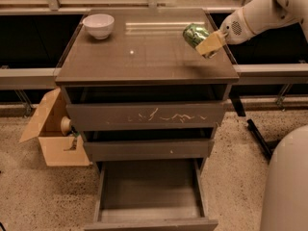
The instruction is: Place green can into bottom drawer
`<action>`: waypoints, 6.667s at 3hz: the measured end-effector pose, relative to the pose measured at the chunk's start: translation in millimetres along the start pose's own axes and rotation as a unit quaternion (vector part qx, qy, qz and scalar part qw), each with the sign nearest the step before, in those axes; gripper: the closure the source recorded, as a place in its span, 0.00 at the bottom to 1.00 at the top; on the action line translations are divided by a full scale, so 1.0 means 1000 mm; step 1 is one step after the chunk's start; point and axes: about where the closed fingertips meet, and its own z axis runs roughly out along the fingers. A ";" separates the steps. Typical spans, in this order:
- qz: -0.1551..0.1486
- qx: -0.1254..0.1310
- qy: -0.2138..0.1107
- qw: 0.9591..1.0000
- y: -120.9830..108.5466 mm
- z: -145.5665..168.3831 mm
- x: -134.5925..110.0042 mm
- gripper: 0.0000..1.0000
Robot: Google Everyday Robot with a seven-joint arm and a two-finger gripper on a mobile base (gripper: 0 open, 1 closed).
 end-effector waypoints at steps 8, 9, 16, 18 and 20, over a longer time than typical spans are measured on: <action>-0.117 -0.197 0.130 0.965 0.183 0.112 0.199 1.00; -0.117 -0.197 0.130 0.965 0.183 0.112 0.199 1.00; -0.128 -0.129 0.378 0.908 0.186 0.300 0.440 1.00; -0.168 -0.092 0.351 0.916 0.165 0.371 0.456 1.00; -0.174 -0.121 0.327 0.921 0.153 0.417 0.472 1.00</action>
Offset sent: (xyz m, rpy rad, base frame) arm -0.1457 0.0342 0.0025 0.0422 -0.0299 0.2324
